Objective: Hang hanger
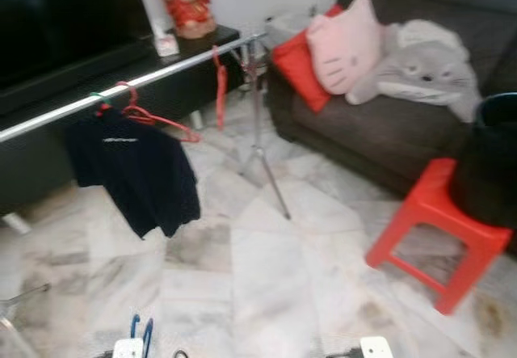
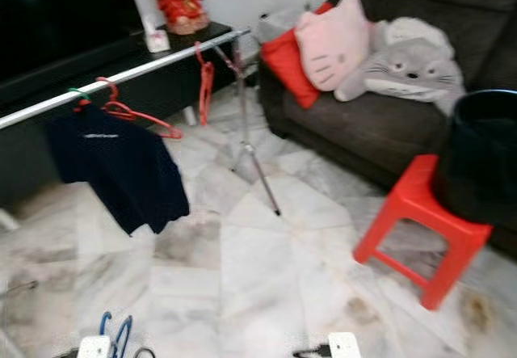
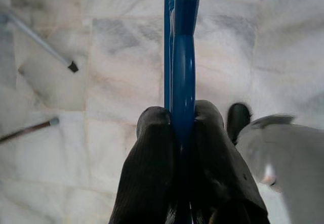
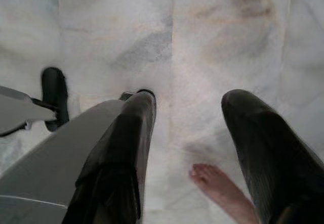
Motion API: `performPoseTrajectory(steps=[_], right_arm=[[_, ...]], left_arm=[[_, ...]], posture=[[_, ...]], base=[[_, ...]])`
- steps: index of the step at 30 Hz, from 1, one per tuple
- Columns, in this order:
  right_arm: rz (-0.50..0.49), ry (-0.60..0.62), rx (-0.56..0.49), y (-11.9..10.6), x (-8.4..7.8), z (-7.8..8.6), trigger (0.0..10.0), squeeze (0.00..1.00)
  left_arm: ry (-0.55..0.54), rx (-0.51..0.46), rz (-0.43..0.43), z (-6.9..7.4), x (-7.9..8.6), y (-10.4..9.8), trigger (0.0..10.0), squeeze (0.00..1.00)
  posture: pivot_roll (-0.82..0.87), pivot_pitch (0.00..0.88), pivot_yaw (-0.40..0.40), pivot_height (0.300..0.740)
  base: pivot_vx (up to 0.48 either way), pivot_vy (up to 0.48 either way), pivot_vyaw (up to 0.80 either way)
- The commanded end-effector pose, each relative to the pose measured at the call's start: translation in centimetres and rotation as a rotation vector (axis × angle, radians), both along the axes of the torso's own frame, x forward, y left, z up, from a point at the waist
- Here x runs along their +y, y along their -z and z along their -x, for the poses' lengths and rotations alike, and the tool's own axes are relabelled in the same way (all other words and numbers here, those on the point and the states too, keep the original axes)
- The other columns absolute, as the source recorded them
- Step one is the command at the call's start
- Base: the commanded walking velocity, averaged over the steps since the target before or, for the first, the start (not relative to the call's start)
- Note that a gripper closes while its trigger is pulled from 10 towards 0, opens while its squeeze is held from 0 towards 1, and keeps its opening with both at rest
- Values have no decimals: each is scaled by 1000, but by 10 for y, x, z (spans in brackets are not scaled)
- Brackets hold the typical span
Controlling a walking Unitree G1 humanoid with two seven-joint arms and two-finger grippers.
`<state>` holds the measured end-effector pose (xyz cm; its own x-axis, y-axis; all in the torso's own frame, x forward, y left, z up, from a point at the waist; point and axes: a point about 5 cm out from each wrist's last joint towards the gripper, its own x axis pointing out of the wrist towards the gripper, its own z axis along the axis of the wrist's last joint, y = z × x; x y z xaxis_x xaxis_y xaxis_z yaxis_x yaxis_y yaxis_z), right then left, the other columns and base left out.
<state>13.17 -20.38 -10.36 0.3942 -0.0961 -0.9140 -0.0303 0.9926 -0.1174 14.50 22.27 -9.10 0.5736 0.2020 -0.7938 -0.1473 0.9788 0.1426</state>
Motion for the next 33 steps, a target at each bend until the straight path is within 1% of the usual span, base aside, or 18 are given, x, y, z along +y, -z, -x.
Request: performPoseTrajectory(steps=[1, 12, 17, 23, 27, 29, 32, 33], right_arm=[[-26, -20, -16, 0, 11, -4, 10000, 0], [-25, -31, -15, -1, 7, -4, 10000, 0], [-22, -41, -13, -1, 5, -4, 10000, 0], [-21, -60, -16, -1, 5, -5, 10000, 0], [-48, -60, -27, -1, 8, -7, 10000, 0], [-57, -38, -24, -1, 9, -6, 10000, 0], [-90, -7, -36, -1, 11, -7, 10000, 0], [-109, 0, -46, -2, 13, -8, 10000, 0]], left_arm=[[-24, 46, -10, 12, 7, 3, 10000, 0], [-33, 42, -7, 9, 5, 3, 10000, 0], [-44, 47, -5, 13, 4, 5, 10000, 0], [-50, 52, 1, 15, 2, 6, 10000, 0], [-58, 45, 22, 16, 0, 6, 10000, 0], [-62, 37, 37, 14, -1, 6, 10000, 0], [-27, 40, 33, 13, -2, 6, 10000, 0], [-40, 31, 39, 12, -2, 5, 10000, 0]], posture=[[-141, 0, 62, 740], [-128, 0, 45, 740], [-125, 0, 37, 740], [-125, 0, 36, 740], [-127, 0, 35, 740], [-132, 0, 34, 740], [-132, 0, 38, 740], [-134, 0, 39, 740]], base=[[0, 0, 800], [0, 0, 800], [0, 0, 800], [0, 0, 800], [0, 0, 663], [0, 0, 0], [0, 0, 0], [0, 0, 0]])
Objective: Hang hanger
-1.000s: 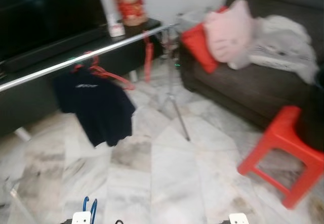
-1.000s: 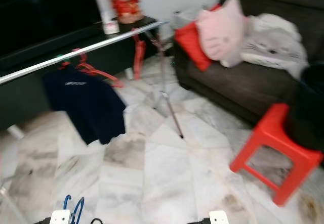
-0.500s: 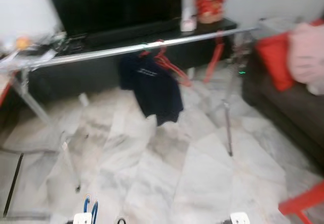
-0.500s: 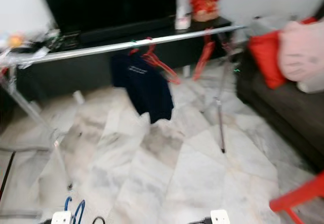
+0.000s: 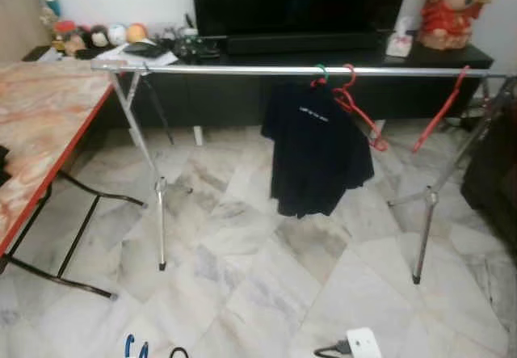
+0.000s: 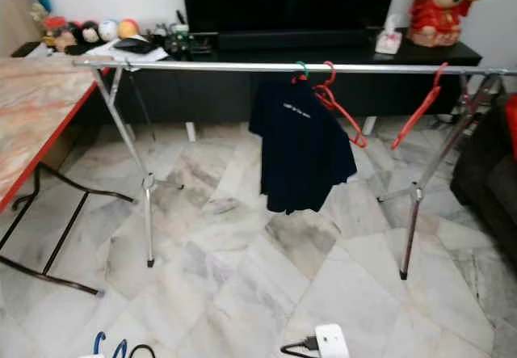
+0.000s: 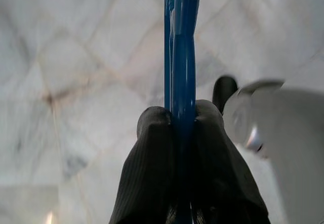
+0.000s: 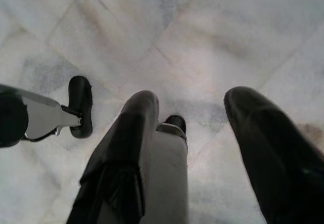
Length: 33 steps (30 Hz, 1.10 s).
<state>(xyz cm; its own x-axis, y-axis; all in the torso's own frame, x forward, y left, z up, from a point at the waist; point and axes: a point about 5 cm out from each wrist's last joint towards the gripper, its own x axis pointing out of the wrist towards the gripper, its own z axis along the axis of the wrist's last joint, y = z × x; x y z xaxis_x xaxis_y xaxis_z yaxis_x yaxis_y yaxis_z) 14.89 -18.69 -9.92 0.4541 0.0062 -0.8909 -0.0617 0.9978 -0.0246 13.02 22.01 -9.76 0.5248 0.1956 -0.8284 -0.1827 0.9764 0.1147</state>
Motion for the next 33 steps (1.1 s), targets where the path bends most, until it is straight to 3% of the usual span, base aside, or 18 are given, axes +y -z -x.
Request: performPoseTrajectory(steps=[1, 33], right_arm=[[-15, 32, 19, 3, -4, 9, 10000, 0], [-20, -38, 23, 1, 0, 3, 10000, 0]], left_arm=[[-3, -21, 3, -3, 1, -2, 10000, 0], [-11, -26, 17, -6, -2, -2, 10000, 0]], posture=[[-134, 0, 39, 740], [-120, 0, 28, 740]], base=[[0, 0, 0], [310, 0, 0]])
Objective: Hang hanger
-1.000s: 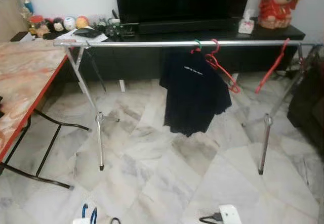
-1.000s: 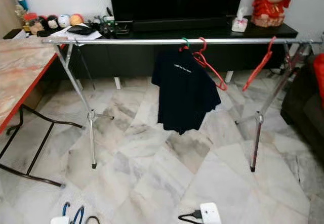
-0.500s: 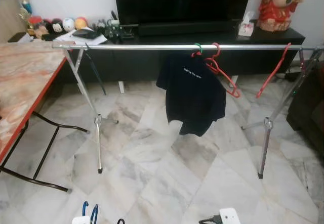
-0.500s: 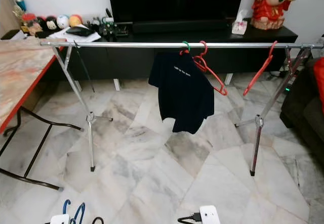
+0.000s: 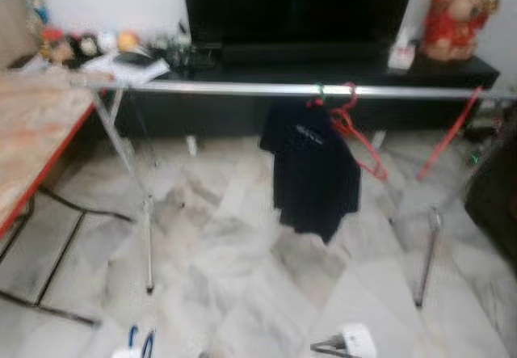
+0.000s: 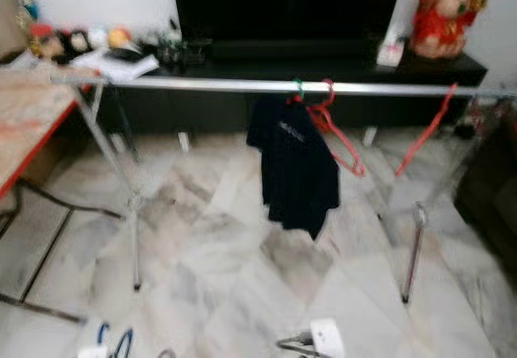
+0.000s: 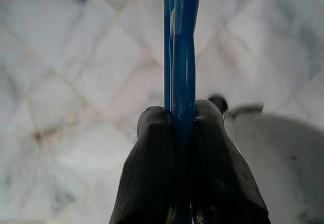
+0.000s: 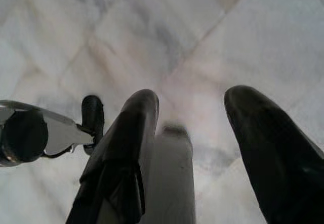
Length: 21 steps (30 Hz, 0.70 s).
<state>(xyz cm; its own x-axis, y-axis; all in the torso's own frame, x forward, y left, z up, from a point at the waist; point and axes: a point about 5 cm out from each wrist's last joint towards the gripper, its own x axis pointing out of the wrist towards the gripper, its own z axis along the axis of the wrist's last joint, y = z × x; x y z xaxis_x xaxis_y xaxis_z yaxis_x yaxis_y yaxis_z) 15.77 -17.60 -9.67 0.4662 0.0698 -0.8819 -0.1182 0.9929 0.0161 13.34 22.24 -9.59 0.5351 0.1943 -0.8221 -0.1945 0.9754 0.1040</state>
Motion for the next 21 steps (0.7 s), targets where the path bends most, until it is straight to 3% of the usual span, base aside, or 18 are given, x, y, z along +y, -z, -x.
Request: performPoseTrajectory(steps=[1, 21], right_arm=[[21, 17, 37, 4, -11, 12, 10000, 0], [17, -12, 36, 3, -9, 9, 10000, 0]], left_arm=[[-1, -13, 9, -4, -3, -1, 10000, 0], [-2, -25, 8, -8, -4, -2, 10000, 0]], posture=[[-119, 0, 28, 740], [-117, 0, 27, 740]], base=[[337, 0, 0], [335, 0, 0]])
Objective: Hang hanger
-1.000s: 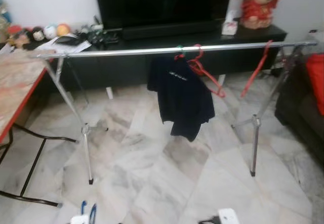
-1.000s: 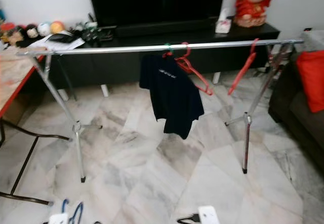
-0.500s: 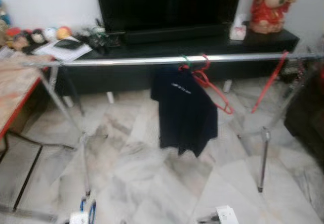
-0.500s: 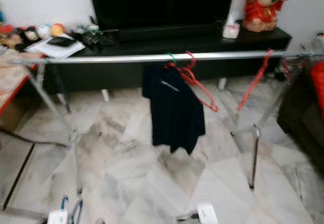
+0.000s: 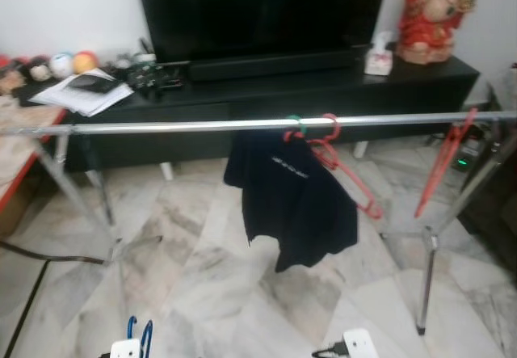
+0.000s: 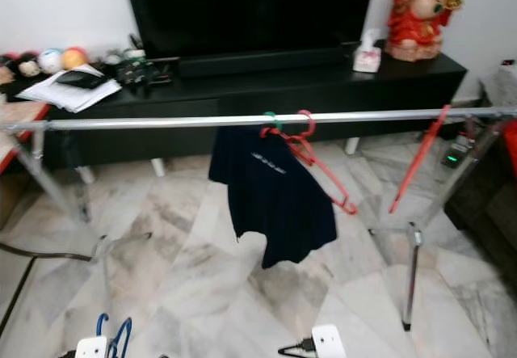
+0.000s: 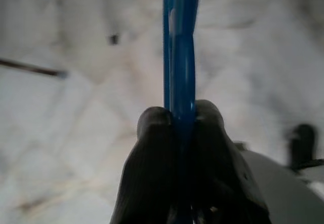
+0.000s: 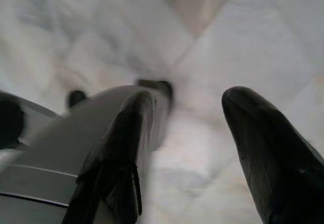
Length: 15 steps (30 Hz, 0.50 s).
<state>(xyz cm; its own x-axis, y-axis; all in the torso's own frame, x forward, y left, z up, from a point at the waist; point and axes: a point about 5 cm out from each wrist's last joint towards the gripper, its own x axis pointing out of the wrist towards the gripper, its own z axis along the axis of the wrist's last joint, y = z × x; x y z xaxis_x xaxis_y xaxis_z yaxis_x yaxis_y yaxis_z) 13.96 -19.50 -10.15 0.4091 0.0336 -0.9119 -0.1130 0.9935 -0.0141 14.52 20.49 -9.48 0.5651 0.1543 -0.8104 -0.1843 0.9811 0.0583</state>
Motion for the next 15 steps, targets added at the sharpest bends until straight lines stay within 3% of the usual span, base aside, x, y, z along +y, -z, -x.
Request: performPoseTrajectory(steps=[1, 15], right_arm=[[-22, -17, -27, -2, 10, -9, 10000, 0], [-22, -28, -26, -3, 9, -10, 10000, 0]], left_arm=[[-16, 9, -32, 4, 13, -1, 10000, 0], [-18, 8, -35, 2, 13, -1, 10000, 0]], posture=[[-117, 0, 25, 740], [-115, 0, 23, 740]], base=[[330, 0, 0], [328, 0, 0]])
